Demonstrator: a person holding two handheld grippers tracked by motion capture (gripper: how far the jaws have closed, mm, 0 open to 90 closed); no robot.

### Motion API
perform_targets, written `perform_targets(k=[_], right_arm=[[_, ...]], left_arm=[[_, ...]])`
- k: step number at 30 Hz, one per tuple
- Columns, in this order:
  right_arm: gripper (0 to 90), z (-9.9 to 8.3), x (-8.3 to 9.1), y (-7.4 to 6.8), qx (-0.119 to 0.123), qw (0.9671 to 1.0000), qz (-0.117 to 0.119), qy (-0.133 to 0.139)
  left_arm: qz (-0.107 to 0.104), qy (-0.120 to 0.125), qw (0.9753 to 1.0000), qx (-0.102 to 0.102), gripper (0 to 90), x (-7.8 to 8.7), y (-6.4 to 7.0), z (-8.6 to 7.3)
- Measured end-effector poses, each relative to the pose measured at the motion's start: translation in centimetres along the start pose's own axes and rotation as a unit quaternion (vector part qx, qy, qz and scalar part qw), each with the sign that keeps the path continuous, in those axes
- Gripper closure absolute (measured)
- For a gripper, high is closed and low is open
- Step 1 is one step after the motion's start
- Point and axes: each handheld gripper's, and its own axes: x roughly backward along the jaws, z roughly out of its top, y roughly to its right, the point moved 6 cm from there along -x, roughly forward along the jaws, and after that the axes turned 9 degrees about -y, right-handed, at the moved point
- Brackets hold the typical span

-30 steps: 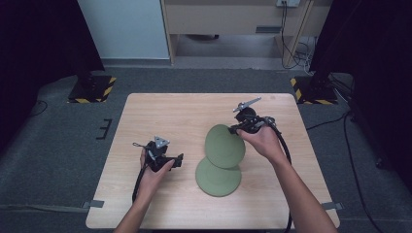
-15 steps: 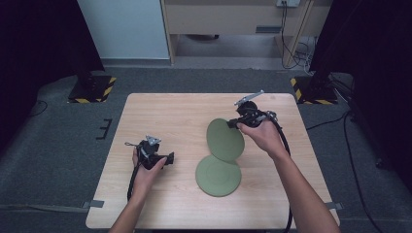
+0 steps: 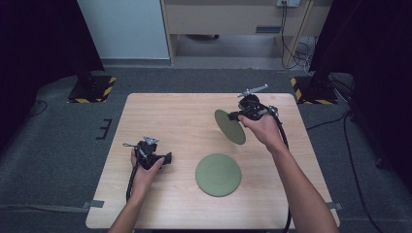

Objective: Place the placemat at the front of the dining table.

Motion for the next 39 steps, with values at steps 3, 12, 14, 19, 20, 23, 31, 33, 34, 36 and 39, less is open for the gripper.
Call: perform_targets(k=[3, 12, 14, 19, 20, 23, 31, 33, 34, 36, 39], right_arm=[[85.9, 0.3, 0.1, 0.4, -0.010, 0.9999, 0.001, 0.007], [85.9, 1.6, -0.1, 1.2, -0.030, 0.9993, -0.010, 0.020], [85.9, 2.1, -0.1, 1.5, -0.034, 0.9990, -0.017, 0.024], [85.9, 2.7, -0.3, 1.9, -0.043, 0.9985, -0.025, 0.025], [85.9, 2.9, -0.6, 1.9, -0.045, 0.9983, -0.028, 0.025], [85.9, 3.2, -0.9, 1.9, -0.047, 0.9981, -0.032, 0.026], [85.9, 4.4, -2.1, 1.5, -0.050, 0.9976, -0.040, 0.025], [85.9, 4.7, -2.3, 1.4, -0.051, 0.9975, -0.042, 0.027], [85.9, 4.8, -2.5, 1.3, -0.052, 0.9973, -0.045, 0.026], [85.9, 5.2, -3.1, 1.0, -0.050, 0.9973, -0.047, 0.028], [85.9, 5.7, -3.6, 0.7, -0.052, 0.9972, -0.046, 0.028]], left_arm=[[0.006, 0.004, 1.0000, -0.002, 1.3, -0.2, 0.0, 0.0], [0.008, 0.006, 1.0000, 0.001, 0.0, -0.4, -0.1, 0.2], [0.008, 0.005, 1.0000, 0.001, 0.0, -0.4, -0.1, 0.2], [0.010, 0.005, 0.9999, 0.004, 0.0, -0.4, 0.0, 0.2], [0.010, 0.006, 0.9999, 0.006, 0.0, -0.4, 0.1, 0.3], [0.009, 0.006, 0.9999, 0.006, 0.0, -0.4, 0.1, 0.3], [0.009, 0.005, 0.9999, 0.006, 0.0, -0.4, 0.1, 0.3], [0.010, 0.005, 0.9999, 0.006, 0.0, -0.4, 0.1, 0.3], [0.009, 0.005, 0.9999, 0.007, 0.0, -0.4, 0.1, 0.3], [0.009, 0.005, 0.9999, 0.007, 0.0, -0.4, 0.1, 0.3], [0.009, 0.005, 0.9999, 0.007, 0.0, -0.4, 0.1, 0.3]])
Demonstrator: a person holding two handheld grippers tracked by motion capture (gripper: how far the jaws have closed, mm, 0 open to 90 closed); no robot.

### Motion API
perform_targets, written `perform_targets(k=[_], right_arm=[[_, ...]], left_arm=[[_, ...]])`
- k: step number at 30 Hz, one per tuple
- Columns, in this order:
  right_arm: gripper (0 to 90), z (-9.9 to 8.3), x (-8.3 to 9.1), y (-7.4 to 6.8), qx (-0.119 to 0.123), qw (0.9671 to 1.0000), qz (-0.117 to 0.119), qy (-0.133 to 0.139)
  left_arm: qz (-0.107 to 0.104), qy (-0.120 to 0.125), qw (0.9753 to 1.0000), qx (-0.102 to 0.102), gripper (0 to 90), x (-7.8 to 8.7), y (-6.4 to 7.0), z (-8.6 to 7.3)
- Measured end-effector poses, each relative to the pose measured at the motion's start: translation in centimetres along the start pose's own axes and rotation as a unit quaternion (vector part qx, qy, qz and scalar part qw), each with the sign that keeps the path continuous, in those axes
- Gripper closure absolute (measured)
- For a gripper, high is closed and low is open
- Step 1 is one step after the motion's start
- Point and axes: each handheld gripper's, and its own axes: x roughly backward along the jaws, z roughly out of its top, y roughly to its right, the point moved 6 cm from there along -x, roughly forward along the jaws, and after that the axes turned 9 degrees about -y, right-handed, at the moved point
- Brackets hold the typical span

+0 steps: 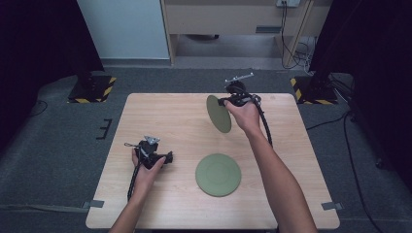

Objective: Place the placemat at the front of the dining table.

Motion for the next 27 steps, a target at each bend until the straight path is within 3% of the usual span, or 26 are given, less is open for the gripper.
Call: perform_targets(k=[11, 17, 27], right_arm=[[85.9, 1.3, -1.5, -2.0, -0.002, 0.9998, 0.017, 0.008], [85.9, 1.1, -2.6, -3.1, -0.004, 0.9995, 0.030, 0.005], [85.9, 0.2, -2.4, -1.8, -0.013, 0.9997, 0.019, 0.005]], left_arm=[[0.000, 0.000, 1.0000, 0.000, 0.0, 0.0, 0.0, 0.0], [0.000, 0.000, 1.0000, 0.000, 0.0, 0.0, 0.0, 0.0], [0.002, 0.002, 1.0000, 0.004, 0.6, 0.0, -0.2, 0.1]])
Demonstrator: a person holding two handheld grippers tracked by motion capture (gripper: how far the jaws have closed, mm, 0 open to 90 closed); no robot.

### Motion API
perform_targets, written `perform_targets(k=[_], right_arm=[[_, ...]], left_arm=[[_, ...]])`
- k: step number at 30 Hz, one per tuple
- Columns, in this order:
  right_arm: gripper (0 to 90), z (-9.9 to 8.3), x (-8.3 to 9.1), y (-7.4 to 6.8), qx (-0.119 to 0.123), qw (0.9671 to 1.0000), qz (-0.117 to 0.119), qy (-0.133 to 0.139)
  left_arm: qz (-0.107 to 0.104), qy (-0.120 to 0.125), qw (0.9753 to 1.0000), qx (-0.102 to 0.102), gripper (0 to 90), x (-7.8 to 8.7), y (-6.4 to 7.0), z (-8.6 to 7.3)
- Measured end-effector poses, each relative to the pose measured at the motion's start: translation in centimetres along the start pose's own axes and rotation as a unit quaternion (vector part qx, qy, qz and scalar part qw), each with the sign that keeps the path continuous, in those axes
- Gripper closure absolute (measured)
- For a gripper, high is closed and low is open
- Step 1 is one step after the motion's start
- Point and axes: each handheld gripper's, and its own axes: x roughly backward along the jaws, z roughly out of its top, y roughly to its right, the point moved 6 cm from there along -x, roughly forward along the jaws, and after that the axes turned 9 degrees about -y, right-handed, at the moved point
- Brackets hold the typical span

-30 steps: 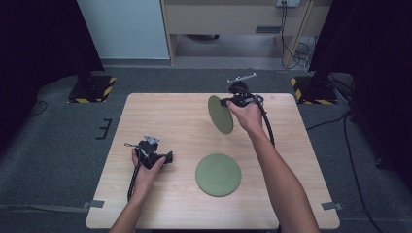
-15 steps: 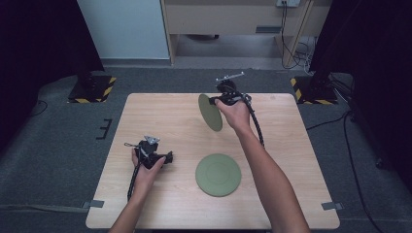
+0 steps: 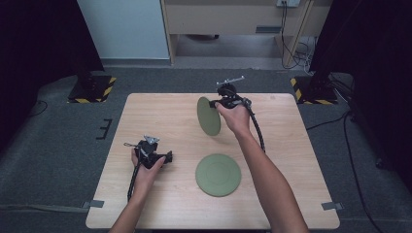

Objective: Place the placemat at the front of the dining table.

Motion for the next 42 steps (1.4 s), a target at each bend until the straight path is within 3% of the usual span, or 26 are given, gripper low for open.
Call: perform_targets(k=[14, 29, 42], right_arm=[[85.9, -0.1, 0.7, 1.6, -0.009, 0.9999, -0.012, 0.007], [85.9, 0.2, 0.3, 0.5, -0.007, 0.9999, -0.001, 0.010], [85.8, -1.3, 0.6, 3.5, -0.025, 0.9993, -0.028, 0.004]], left_arm=[[0.001, 0.000, 1.0000, 0.001, 0.8, 0.0, -0.1, 0.0], [0.002, 0.000, 1.0000, 0.001, 0.7, 0.0, -0.1, 0.0], [-0.001, 0.001, 1.0000, -0.001, 1.5, 0.0, -0.3, 0.1]])
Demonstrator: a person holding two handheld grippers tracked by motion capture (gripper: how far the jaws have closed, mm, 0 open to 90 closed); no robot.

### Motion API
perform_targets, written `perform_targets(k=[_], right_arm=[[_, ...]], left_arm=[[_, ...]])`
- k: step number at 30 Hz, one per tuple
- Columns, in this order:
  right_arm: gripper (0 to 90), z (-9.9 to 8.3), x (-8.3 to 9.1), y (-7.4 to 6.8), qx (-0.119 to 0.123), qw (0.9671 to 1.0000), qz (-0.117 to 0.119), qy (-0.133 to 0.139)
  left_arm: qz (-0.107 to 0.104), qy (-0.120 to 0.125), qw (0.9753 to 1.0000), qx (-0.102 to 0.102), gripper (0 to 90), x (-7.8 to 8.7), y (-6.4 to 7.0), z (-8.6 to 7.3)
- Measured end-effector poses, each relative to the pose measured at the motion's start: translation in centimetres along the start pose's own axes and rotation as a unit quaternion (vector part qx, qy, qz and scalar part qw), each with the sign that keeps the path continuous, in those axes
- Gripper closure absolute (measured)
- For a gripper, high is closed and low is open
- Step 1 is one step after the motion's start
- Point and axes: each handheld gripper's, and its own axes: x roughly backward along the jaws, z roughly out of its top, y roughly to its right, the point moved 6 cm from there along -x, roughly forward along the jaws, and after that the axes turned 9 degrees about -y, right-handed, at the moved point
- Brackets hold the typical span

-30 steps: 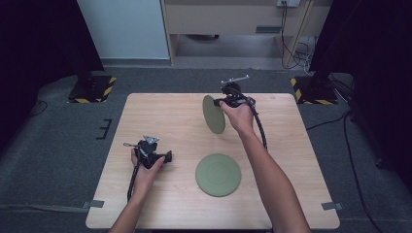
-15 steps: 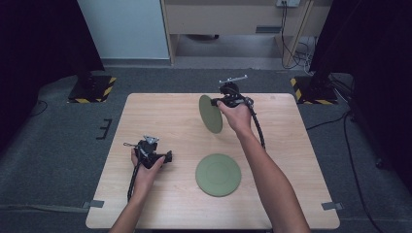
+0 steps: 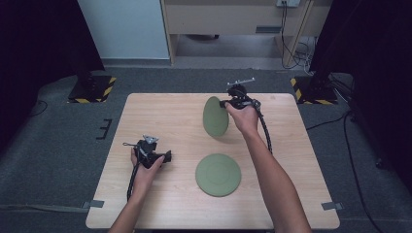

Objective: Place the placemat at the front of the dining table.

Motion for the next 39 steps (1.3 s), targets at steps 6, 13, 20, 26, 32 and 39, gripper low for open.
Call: perform_targets(k=[6, 13, 20, 26, 32, 39], right_arm=[[85.8, -0.4, -0.1, 0.9, -0.006, 1.0000, -0.007, -0.002], [85.8, -0.8, -0.5, 2.1, -0.015, 0.9998, -0.015, -0.002], [85.8, -1.1, -1.3, 3.7, -0.027, 0.9994, -0.020, -0.006], [85.8, -1.6, -1.9, 4.9, -0.036, 0.9990, -0.024, -0.010], [85.8, -2.3, -2.6, 5.9, -0.043, 0.9986, -0.027, -0.017], [85.8, -2.8, -3.2, 6.7, -0.045, 0.9982, -0.031, -0.023]], left_arm=[[-0.001, -0.001, 1.0000, -0.001, 1.6, 0.0, -0.1, 0.0], [0.000, -0.001, 1.0000, -0.001, 1.3, -0.1, -0.2, 0.1], [0.002, -0.002, 1.0000, -0.002, 0.3, -0.2, -0.2, 0.2], [0.002, -0.002, 1.0000, -0.003, 0.3, -0.2, -0.2, 0.2], [0.003, -0.003, 1.0000, -0.003, 0.0, -0.2, -0.2, 0.2], [0.002, -0.003, 1.0000, -0.004, 0.0, -0.2, -0.2, 0.2]])
